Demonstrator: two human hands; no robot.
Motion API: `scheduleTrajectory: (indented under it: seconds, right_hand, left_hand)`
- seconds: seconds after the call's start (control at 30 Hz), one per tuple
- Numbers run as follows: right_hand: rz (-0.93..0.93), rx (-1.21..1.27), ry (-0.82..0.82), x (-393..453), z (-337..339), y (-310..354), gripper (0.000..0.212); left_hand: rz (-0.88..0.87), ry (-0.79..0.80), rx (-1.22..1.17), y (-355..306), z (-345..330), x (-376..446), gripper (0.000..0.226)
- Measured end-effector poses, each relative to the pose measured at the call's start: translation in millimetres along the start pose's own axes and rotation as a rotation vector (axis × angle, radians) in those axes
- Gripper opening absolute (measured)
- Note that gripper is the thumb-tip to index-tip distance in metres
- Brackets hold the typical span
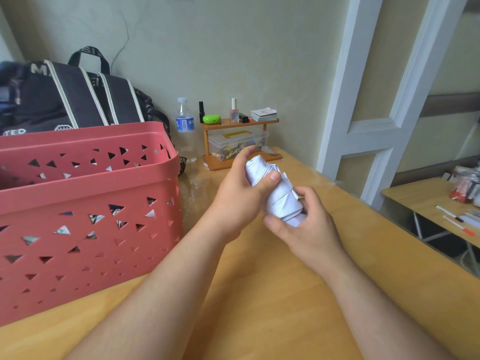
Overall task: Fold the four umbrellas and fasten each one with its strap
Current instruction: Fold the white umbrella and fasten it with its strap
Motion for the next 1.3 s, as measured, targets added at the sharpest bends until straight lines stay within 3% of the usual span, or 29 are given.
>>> scheduleTrajectory:
  seconds: [0.13, 0.27, 0.37, 0.47, 0.53, 0.7, 0.9, 1.17, 1.3]
  right_hand:
    - [-0.143, 0.352, 0.017, 4.5, 5.1, 1.0, 0.038]
    - [-0.233, 0.418, 0.117, 4.5, 4.4, 4.3, 0.035]
    - [-0.139, 0.382, 0.109, 3.4, 3.6, 3.8, 0.030]
    - [-0.077, 0.365, 0.016, 5.8, 5.7, 0.3, 0.010]
    - [-0.048, 0.323, -0.060, 7.5, 5.7, -5.1, 0.019]
    - [-0.022, 0.176, -0.206, 8.0, 6.8, -10.2, 0.031]
    - [0.033, -0.007, -0.331, 6.5, 10.4, -8.6, 0.040]
    - [0.062, -0.028, -0.438, 8.1, 16.5, -6.9, 0.040]
    - [0.070, -0.050, -0.433, 8.8, 16.5, -7.1, 0.042]
  left_hand:
    - [0.007, 0.036, -0.113, 0.0, 3.3, 0.3, 0.059]
    - [-0.014, 0.164, -0.174, 4.6, 8.7, 1.8, 0.059]
    - [0.002, 0.197, -0.163, 2.9, 14.0, 3.0, 0.060]
    - [-0.071, 0.040, 0.217, -4.5, 14.1, 1.6, 0.056]
    - [-0.124, -0.092, 0.426, -7.8, 12.8, 0.4, 0.044]
    - [-0.260, -0.203, 0.668, -10.9, 6.5, -2.9, 0.028]
    - [-0.332, -0.265, 0.741, -14.7, 9.6, -3.8, 0.004]
    - [-0.202, -0.171, 0.704, -3.9, 5.2, 1.0, 0.018]
    - [-0.158, -0.169, 0.559, -4.4, 0.6, -3.6, 0.024]
Point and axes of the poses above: each hand's wrist, its own x-axis towards the middle knuckle, its own z-axis out of the back of the hand, y = z × x, the point moved 2 cm from there along x, towards the middle knuckle, and after that the axes turned 4 degrees about y, right-handed, at the moved point
